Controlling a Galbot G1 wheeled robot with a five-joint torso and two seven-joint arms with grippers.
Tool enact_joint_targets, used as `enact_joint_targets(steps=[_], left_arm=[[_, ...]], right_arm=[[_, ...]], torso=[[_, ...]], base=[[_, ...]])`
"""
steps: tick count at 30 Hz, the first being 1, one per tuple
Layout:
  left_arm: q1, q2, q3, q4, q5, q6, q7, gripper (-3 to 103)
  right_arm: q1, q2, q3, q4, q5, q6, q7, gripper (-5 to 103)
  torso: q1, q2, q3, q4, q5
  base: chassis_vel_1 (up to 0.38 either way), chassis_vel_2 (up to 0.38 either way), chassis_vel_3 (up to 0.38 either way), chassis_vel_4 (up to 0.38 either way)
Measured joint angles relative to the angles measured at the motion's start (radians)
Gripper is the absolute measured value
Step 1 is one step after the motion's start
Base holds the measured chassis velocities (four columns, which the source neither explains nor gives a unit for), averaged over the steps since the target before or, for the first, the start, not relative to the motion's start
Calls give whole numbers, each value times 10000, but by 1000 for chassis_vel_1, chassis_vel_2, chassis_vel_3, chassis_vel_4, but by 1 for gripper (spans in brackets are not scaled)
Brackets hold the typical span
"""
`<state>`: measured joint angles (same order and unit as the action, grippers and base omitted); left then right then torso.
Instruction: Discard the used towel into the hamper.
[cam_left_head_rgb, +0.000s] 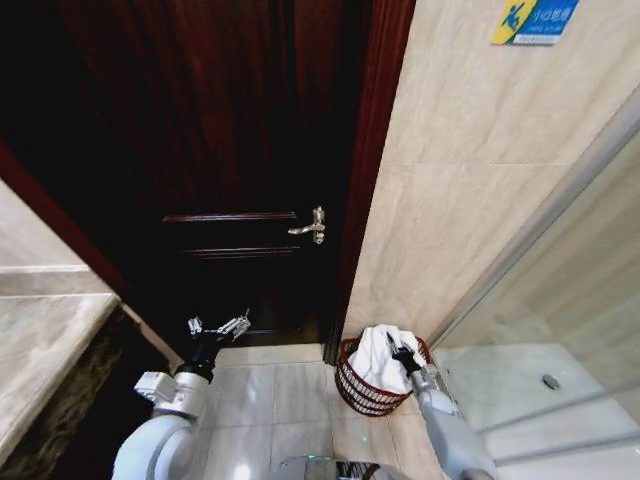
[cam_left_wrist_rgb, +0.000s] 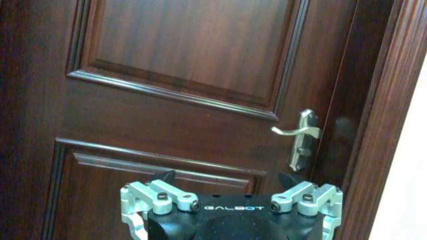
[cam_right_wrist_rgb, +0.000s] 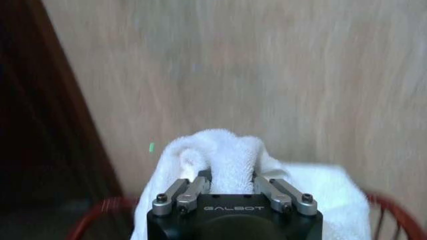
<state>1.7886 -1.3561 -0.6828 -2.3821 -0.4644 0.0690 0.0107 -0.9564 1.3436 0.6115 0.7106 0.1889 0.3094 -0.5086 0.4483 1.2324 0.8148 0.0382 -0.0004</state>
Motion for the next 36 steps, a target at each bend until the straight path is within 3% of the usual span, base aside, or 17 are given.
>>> enact_joint_targets(steps=[5, 15, 19, 21, 23, 25, 27, 30, 35, 36], left_arm=[[4, -1, 0, 0, 0, 0, 0, 100], [1, -1, 0, 0, 0, 0, 0, 100], [0, -1, 0, 0, 0, 0, 0, 100], [1, -1, 0, 0, 0, 0, 0, 100], [1, -1, 0, 0, 0, 0, 0, 100], [1, 0, 0, 0, 0, 0, 0, 100], [1, 0, 0, 0, 0, 0, 0, 100], [0, -1, 0, 0, 0, 0, 0, 100], [1, 0, 0, 0, 0, 0, 0, 100], [1, 0, 0, 0, 0, 0, 0, 100]], right_arm=[[257, 72, 80, -490, -866, -732, -39, 15], [1507, 77, 3, -2166, -1553, -1639, -46, 13], [1937, 122, -6, -2704, -2082, -2076, 106, 19], [2186, 217, -54, -3193, -2399, -2260, 237, 32], [2209, 222, -92, -3334, -2422, -2268, 243, 32], [2275, 214, -117, -3650, -2430, -2269, 248, 43], [2440, 205, -78, -4142, -2249, -2347, 352, 52], [2473, 212, -74, -4222, -1925, -2490, 393, 57], [2060, 202, -294, -3192, -1065, -2906, 322, 78], [1888, 165, -443, -2774, -877, -3040, 330, 78]], torso=[[-12, 4, -4, 5, 5], [-2, 3, 0, 3, 3], [-2, 3, -1, 3, 1], [-2, 4, -2, 6, 3], [-2, 4, -2, 6, 3], [-2, 4, -2, 5, 4], [-3, 4, -2, 6, 3], [-2, 4, -2, 6, 2], [-2, 1, 1, 5, 6], [-2, 1, 1, 4, 7]], base=[[68, -27, -46, 23], [18, -8, -3, 12], [0, 0, 0, 0], [0, 0, 0, 0], [0, 0, 0, 0], [0, 0, 0, 0], [0, 0, 0, 0], [0, 0, 0, 0], [0, 0, 0, 0], [0, 0, 0, 0]])
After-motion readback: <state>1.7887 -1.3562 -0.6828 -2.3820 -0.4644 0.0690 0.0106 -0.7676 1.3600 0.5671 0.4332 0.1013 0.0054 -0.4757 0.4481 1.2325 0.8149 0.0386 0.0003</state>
